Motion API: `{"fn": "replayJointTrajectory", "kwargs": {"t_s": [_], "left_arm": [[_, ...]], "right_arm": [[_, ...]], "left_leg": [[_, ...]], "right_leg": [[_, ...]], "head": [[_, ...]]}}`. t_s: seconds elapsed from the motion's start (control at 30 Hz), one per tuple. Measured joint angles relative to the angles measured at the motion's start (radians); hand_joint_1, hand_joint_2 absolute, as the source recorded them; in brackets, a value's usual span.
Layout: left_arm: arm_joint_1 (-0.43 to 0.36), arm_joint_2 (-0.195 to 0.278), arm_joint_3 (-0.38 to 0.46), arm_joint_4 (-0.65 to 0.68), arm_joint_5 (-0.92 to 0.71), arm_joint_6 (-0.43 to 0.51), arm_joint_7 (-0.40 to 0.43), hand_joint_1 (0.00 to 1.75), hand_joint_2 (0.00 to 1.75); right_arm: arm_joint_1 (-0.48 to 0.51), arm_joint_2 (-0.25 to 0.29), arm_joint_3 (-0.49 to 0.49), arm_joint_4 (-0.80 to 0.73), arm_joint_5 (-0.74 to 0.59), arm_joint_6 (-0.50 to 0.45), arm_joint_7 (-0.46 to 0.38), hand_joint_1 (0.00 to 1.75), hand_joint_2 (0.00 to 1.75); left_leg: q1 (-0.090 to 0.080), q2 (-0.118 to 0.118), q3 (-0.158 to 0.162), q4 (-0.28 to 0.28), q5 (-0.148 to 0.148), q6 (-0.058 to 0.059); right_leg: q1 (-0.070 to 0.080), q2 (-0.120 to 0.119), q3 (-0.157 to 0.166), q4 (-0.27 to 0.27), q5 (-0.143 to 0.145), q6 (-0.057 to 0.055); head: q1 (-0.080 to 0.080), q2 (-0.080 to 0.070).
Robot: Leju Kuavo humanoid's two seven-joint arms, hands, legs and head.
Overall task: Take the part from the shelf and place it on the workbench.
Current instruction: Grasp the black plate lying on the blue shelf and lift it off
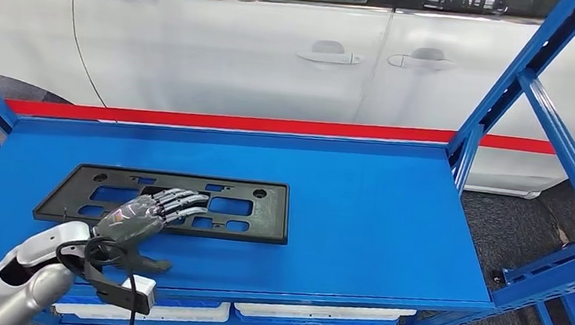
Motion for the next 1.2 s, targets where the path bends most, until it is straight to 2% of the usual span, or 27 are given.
{"fn": "replayJointTrajectory", "kwargs": {"t_s": [0.27,0.4,0.77,1.03,1.07,1.2], "left_arm": [[-0.047,0.005,-0.065,0.090,-0.066,0.061,0.056,0.00,1.75],[-0.058,0.004,-0.081,0.123,-0.108,0.110,0.118,0.00,1.75],[-0.066,-0.018,-0.083,0.167,-0.166,0.169,0.199,0.00,1.75],[-0.062,-0.051,-0.061,0.194,-0.168,0.197,0.258,0.00,1.75],[-0.061,-0.054,-0.057,0.196,-0.169,0.198,0.264,0.05,1.75],[-0.057,-0.069,-0.044,0.204,-0.181,0.192,0.295,1.70,1.75]], "right_arm": [[-0.004,0.000,0.010,0.000,0.002,0.001,0.001,0.00,1.75],[-0.005,0.000,0.014,0.000,0.002,0.005,0.001,0.00,1.75],[-0.004,0.000,0.015,0.000,0.000,0.006,0.001,0.00,1.75],[-0.003,0.000,0.015,0.000,-0.006,0.006,0.001,0.00,1.75],[-0.002,0.000,0.015,0.000,-0.007,0.005,0.001,0.00,1.75],[-0.002,0.000,0.015,0.000,-0.010,0.001,0.000,0.00,1.75]], "left_leg": [[0.000,0.000,0.000,0.000,0.000,0.000],[0.000,0.000,0.000,0.000,0.000,0.000],[0.000,0.000,0.000,0.000,0.000,0.000],[0.000,0.000,0.001,0.000,0.000,0.000],[0.000,0.000,0.001,0.000,0.000,0.000],[0.000,0.000,0.001,0.000,0.000,0.000]], "right_leg": [[0.000,0.000,0.000,0.000,0.000,0.000],[0.000,0.001,0.000,0.000,0.000,0.000],[0.000,0.000,0.000,0.000,0.000,0.000],[0.000,0.000,0.000,0.000,0.000,0.000],[0.000,0.000,0.000,0.000,0.000,0.000],[0.000,0.000,0.000,0.000,0.000,0.000]], "head": [[0.000,0.000],[0.000,0.000],[0.000,0.000],[0.000,0.000],[0.000,0.000],[0.000,0.000]]}}
